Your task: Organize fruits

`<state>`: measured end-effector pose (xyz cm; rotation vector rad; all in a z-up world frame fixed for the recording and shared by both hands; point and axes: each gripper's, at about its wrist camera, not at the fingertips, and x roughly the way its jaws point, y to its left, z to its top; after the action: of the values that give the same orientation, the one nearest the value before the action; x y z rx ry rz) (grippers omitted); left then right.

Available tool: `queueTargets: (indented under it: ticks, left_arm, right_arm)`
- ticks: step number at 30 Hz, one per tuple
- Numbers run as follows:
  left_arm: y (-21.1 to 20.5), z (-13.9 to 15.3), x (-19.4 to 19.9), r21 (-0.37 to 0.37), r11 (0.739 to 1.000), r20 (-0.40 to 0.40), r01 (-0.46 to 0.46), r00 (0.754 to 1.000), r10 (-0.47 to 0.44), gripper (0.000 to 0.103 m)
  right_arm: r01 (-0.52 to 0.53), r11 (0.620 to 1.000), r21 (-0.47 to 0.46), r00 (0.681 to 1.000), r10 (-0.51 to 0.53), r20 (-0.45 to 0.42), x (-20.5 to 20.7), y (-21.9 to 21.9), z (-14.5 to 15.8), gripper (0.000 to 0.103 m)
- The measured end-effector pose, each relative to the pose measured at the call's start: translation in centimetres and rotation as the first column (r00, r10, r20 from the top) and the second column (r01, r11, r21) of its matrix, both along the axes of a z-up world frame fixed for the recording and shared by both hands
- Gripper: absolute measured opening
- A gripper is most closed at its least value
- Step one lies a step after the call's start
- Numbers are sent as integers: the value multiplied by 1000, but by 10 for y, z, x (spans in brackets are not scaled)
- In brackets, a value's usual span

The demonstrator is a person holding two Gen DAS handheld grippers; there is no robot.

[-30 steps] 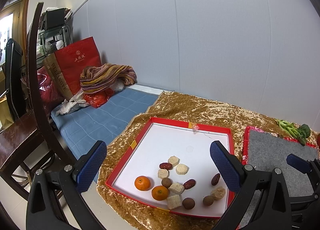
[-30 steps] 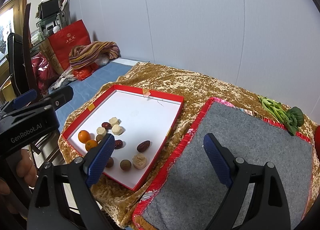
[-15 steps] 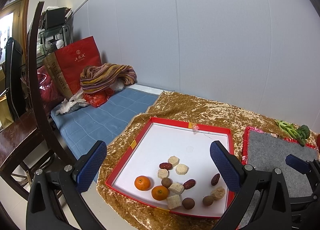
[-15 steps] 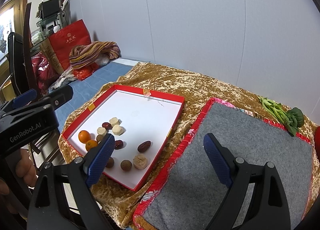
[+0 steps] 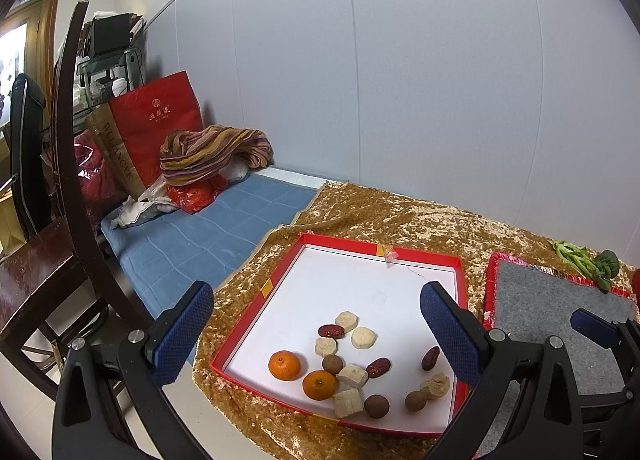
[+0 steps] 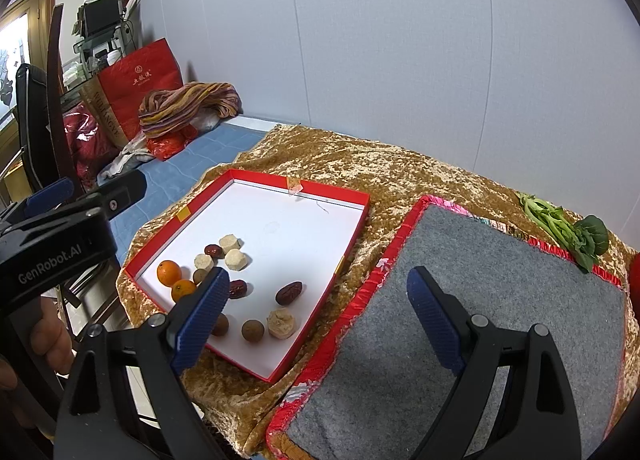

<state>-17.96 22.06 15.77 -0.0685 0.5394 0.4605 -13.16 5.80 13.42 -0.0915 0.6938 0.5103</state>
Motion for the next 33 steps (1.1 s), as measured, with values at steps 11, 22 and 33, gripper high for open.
queueTargets:
  ticks: [11,22,33]
  left_arm:
    - [1,0,-1,-1,1000,1,-2,1000,2,103]
    - [0,-1,-4,-6,1000,-1,-13,1000,13,103]
    - [0,-2,-5,-11,1000,-2,-16,1000,16,103]
  right_arm:
    - [-1,1000,-1,1000,1,0,0,0,0,90]
    - [-3,1000,-2,1000,3,-1,0,1,0,90]
    - [-5,1000,-2,1000,5,0,1,2,0,90]
